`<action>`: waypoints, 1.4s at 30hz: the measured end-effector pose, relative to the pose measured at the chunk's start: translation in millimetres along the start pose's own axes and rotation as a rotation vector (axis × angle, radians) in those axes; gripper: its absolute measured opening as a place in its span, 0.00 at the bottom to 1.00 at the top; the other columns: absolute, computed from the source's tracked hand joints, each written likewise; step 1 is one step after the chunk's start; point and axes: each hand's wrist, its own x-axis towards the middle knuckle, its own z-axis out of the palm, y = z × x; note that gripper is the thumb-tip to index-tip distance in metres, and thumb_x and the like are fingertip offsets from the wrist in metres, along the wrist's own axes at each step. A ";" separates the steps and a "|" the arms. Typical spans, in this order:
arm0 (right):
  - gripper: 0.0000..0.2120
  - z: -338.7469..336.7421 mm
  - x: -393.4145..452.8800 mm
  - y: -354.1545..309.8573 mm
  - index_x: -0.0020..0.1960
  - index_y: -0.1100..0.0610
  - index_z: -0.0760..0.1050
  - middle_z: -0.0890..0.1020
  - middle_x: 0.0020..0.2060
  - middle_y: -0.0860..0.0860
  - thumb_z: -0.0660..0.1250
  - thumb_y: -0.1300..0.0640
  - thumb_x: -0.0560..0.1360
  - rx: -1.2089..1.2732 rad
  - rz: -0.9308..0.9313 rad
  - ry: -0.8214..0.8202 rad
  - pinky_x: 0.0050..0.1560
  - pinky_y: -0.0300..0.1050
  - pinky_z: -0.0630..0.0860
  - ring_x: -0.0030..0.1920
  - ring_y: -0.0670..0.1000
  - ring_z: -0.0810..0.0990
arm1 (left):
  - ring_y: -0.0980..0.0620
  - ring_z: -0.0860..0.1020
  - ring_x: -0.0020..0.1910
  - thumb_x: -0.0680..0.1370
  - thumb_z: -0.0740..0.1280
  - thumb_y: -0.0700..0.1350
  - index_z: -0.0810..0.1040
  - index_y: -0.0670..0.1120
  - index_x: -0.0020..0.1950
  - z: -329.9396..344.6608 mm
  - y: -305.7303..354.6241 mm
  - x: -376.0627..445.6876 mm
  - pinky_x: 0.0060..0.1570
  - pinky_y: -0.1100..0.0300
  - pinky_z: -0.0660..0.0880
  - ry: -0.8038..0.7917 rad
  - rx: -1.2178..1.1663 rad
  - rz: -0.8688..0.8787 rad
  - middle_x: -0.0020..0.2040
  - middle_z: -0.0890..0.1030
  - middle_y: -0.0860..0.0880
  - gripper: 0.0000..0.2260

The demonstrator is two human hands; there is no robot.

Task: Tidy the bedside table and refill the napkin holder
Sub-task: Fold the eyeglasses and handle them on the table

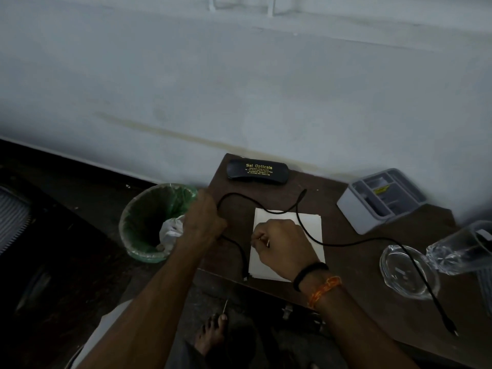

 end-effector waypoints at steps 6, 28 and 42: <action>0.06 -0.6 3.9 1.4 0.49 0.51 0.81 0.81 0.44 0.47 0.67 0.57 0.74 0.063 0.002 0.249 0.43 0.40 0.74 0.35 0.44 0.74 | 0.43 0.78 0.38 0.66 0.74 0.40 0.72 0.39 0.43 -23.3 -0.4 11.1 0.34 0.56 0.76 0.114 -0.302 0.052 0.37 0.77 0.45 0.13; 0.19 -65.9 24.8 21.7 0.63 0.59 0.78 0.82 0.50 0.53 0.57 0.67 0.77 0.139 -0.182 0.781 0.52 0.43 0.78 0.51 0.49 0.80 | 0.47 0.79 0.37 0.77 0.66 0.35 0.72 0.34 0.62 -71.5 70.9 -22.9 0.37 0.58 0.78 -0.694 -1.101 0.299 0.43 0.82 0.36 0.15; 0.12 -69.9 21.5 29.3 0.57 0.54 0.77 0.78 0.46 0.53 0.59 0.62 0.78 0.422 -0.077 0.563 0.49 0.48 0.76 0.48 0.50 0.78 | 0.43 0.82 0.50 0.80 0.57 0.33 0.75 0.34 0.55 -64.5 84.7 -31.1 0.54 0.52 0.79 -0.726 -1.241 0.628 0.52 0.83 0.36 0.09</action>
